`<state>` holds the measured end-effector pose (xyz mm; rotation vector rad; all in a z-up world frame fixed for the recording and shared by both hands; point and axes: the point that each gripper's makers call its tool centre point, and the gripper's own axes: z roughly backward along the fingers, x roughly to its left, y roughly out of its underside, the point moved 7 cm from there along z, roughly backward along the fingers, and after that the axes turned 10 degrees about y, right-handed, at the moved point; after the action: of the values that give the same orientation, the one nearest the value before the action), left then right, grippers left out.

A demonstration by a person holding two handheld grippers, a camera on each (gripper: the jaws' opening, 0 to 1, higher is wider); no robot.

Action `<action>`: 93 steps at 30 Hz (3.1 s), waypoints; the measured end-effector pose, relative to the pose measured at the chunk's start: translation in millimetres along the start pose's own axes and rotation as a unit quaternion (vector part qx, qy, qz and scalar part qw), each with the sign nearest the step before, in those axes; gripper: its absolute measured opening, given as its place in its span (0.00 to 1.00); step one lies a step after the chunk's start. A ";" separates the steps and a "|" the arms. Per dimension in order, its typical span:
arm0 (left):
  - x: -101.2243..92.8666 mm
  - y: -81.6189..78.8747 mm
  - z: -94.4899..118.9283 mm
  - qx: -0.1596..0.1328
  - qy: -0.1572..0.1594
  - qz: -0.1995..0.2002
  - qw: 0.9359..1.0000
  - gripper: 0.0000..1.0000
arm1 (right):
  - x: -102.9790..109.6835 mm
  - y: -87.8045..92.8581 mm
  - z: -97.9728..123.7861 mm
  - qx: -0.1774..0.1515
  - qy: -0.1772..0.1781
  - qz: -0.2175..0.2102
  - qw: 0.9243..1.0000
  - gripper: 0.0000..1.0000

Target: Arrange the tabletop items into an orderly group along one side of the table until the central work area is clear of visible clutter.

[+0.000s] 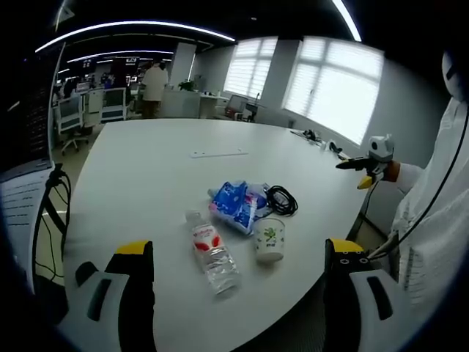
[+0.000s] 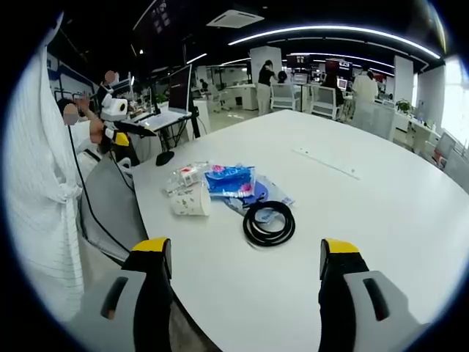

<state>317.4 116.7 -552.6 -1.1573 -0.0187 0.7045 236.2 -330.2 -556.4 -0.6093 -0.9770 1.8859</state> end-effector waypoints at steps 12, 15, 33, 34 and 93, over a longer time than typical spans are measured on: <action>0.1 -2.5 0.6 0.000 0.000 -0.004 1.000 1.00 | -0.5 0.1 -1.1 0.000 -0.002 0.000 1.000 0.83; 0.3 -3.1 1.4 -0.001 -0.001 -0.005 1.000 1.00 | -0.6 -0.5 -1.4 0.000 -0.002 0.002 1.000 0.83; 0.3 -4.8 3.9 -0.003 -0.002 -0.009 1.000 1.00 | -0.1 -2.3 -0.4 0.000 -0.002 0.003 1.000 0.83; 0.3 -4.7 4.0 -0.002 -0.001 -0.009 1.000 1.00 | 0.3 -1.9 -0.7 0.000 -0.002 0.004 1.000 0.83; 8.5 -3.8 -28.7 0.002 0.016 0.002 1.000 1.00 | -1.0 -1.2 -33.0 0.017 -0.023 -0.002 1.000 0.82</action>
<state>336.4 96.6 -564.5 -1.1653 0.0116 0.6890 261.4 -318.1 -574.0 -0.5462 -0.9726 1.9163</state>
